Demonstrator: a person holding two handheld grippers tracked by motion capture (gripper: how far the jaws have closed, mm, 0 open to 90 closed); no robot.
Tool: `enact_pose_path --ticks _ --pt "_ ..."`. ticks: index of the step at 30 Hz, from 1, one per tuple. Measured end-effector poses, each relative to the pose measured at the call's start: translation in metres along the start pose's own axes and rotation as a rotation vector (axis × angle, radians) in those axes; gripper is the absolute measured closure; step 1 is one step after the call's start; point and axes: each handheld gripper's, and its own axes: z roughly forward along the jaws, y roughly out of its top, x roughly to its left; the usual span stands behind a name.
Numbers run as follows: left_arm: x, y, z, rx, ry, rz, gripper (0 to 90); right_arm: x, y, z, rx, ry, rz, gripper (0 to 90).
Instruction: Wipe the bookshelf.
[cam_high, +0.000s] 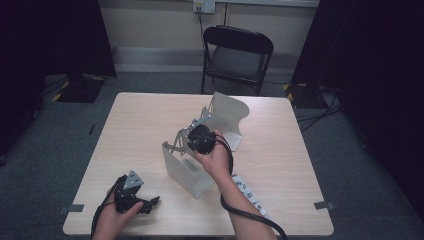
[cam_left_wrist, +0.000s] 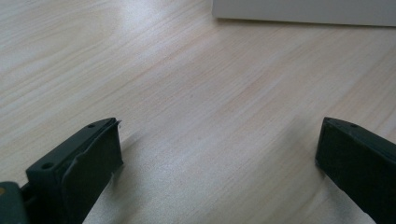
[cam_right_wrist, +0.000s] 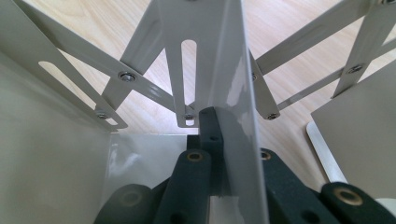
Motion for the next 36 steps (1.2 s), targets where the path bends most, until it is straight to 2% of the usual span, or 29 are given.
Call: enact_pose_path --ticks 5,22,29,36 --pt "0.000 0.000 0.000 0.001 0.000 0.002 0.0 -0.003 -0.001 -0.007 -0.044 -0.016 -0.001 89.8" --pt "0.000 0.000 0.000 -0.002 0.000 -0.002 0.0 -0.017 -0.005 -0.025 -0.063 -0.052 -0.001 89.7" --pt "0.000 0.000 0.000 -0.002 0.001 -0.003 0.0 -0.025 -0.007 -0.033 -0.067 -0.058 0.020 89.6" --pt "0.000 0.000 0.000 -0.004 0.005 -0.009 0.1 -0.032 -0.008 -0.040 -0.069 -0.069 0.021 89.7"
